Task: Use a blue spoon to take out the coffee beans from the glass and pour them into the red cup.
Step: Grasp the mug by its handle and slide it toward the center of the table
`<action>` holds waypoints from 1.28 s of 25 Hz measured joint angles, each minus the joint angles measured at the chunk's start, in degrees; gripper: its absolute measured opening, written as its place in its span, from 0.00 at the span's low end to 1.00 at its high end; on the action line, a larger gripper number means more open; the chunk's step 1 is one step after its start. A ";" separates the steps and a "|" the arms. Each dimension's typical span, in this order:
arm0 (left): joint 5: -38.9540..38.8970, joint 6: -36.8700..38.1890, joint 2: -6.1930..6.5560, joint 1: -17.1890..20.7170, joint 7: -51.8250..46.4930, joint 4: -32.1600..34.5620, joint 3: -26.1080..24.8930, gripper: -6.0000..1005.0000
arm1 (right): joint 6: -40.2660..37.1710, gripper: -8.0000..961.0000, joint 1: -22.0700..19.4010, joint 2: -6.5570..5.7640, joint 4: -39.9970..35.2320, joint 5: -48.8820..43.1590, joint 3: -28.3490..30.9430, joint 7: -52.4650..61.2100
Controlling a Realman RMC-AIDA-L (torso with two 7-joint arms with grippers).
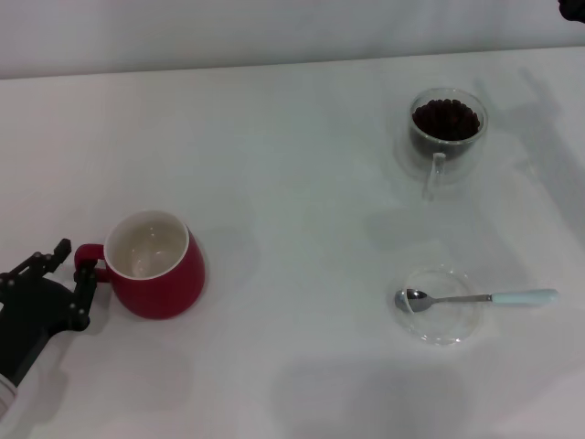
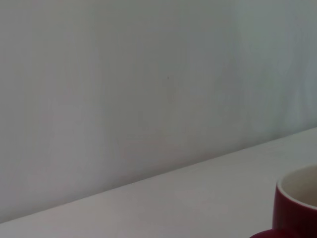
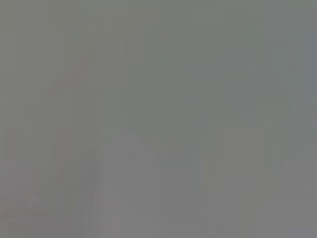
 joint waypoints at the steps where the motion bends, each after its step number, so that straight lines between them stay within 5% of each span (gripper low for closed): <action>1: 0.00 -0.11 0.00 0.02 0.00 0.21 0.00 0.46 | 0.01 0.91 0.00 0.00 -0.01 0.00 0.00 0.00; 14: -0.01 -1.24 0.00 0.24 0.42 1.92 -0.01 0.11 | -0.38 0.91 -0.56 -0.17 -0.01 0.00 0.00 0.00; 32: -0.03 -2.34 -0.22 -0.31 5.54 6.47 -0.01 0.10 | -0.49 0.91 -0.60 -0.18 -0.10 0.00 0.00 0.00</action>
